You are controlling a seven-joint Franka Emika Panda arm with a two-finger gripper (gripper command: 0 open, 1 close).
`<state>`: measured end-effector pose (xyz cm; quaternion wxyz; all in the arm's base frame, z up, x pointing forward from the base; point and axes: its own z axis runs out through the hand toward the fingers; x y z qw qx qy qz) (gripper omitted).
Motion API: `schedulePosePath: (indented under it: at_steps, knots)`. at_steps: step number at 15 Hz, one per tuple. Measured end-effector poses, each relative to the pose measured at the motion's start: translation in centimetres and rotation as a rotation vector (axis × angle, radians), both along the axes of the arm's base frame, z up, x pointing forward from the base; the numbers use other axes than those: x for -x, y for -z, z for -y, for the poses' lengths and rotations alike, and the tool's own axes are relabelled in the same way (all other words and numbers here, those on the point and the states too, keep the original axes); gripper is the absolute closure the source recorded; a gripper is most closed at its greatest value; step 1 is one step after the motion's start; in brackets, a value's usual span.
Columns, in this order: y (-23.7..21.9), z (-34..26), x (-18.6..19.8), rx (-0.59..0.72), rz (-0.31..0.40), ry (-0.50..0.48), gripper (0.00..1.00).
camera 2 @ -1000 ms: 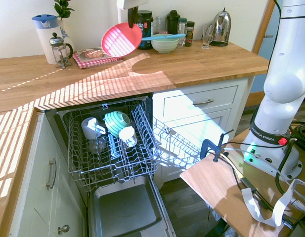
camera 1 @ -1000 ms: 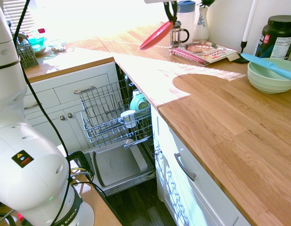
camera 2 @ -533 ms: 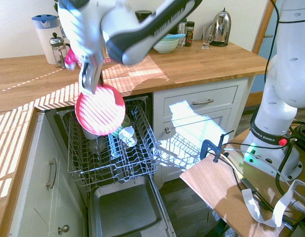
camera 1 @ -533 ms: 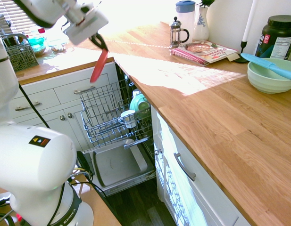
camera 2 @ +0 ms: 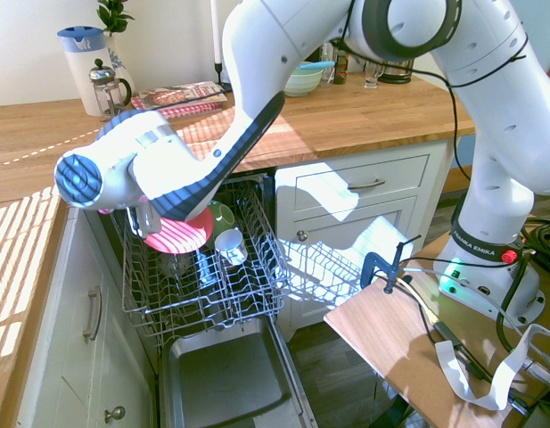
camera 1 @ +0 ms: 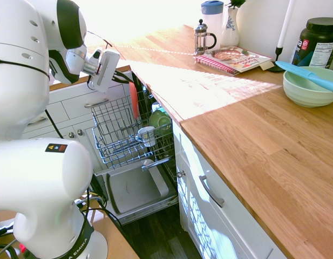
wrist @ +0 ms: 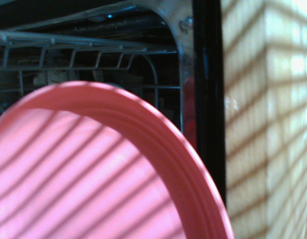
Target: Put the plate in the dishwasher
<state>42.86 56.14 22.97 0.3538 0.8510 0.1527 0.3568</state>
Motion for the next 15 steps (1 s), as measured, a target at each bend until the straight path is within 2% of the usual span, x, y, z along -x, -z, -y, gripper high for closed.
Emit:
schedulePosePath:
  at_steps: [3,4,8,15]
  knots:
    - [5.0,-1.3,1.1,0.164,0.006,-0.033,1.0]
    - [5.4,-2.3,1.5,0.172,-0.014,-0.042,0.0]
    - [5.9,-3.5,0.6,0.088,-0.232,0.007,0.0]
    - [2.6,-5.2,-0.9,-0.147,-0.644,0.055,0.0]
